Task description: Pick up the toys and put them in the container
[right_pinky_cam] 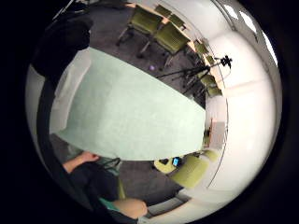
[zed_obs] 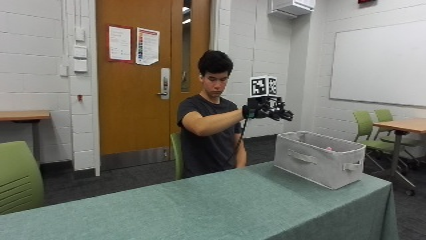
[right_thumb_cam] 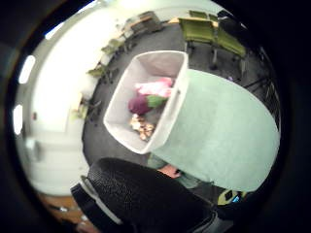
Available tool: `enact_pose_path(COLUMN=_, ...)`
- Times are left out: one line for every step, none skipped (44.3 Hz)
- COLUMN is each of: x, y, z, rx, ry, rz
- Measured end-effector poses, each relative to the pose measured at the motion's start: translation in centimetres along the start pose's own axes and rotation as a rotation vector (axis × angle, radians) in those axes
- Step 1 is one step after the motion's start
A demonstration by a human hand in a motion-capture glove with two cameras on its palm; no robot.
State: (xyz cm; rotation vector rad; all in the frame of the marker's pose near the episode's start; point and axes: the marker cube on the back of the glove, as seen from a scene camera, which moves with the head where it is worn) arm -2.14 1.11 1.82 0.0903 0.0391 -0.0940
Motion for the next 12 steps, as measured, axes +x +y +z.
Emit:
enact_pose_path(x=0.7, y=0.3, z=0.4, rx=-0.003, ry=0.000, rz=0.016)
enact_pose_path(x=1.4, y=0.7, z=0.7, rx=-0.007, ry=-0.001, rz=0.029)
enact_pose_path(x=2.0, y=1.0, z=1.1, rx=-0.012, ry=-0.004, rz=0.040)
enact_pose_path(x=2.5, y=1.2, z=1.4, rx=-0.016, ry=-0.009, rz=0.050)
enact_pose_path(x=2.9, y=1.4, z=1.6, rx=-0.019, ry=-0.014, rz=0.058)
enact_pose_path(x=3.3, y=1.5, z=1.8, rx=-0.020, ry=-0.018, rz=0.066)
enact_pose_path(x=3.5, y=1.7, z=2.0, rx=-0.019, ry=-0.019, rz=0.073)
enact_pose_path(x=3.6, y=1.8, z=2.1, rx=-0.018, ry=-0.019, rz=0.078)
enact_pose_path(x=3.7, y=1.9, z=2.2, rx=-0.018, ry=-0.019, rz=0.082)
enact_pose_path(x=3.8, y=1.9, z=2.3, rx=-0.019, ry=-0.020, rz=0.084)
enact_pose_path(x=3.9, y=2.0, z=2.4, rx=-0.022, ry=-0.021, rz=0.084)
enact_pose_path(x=4.0, y=2.0, z=2.5, rx=-0.025, ry=-0.022, rz=0.084)
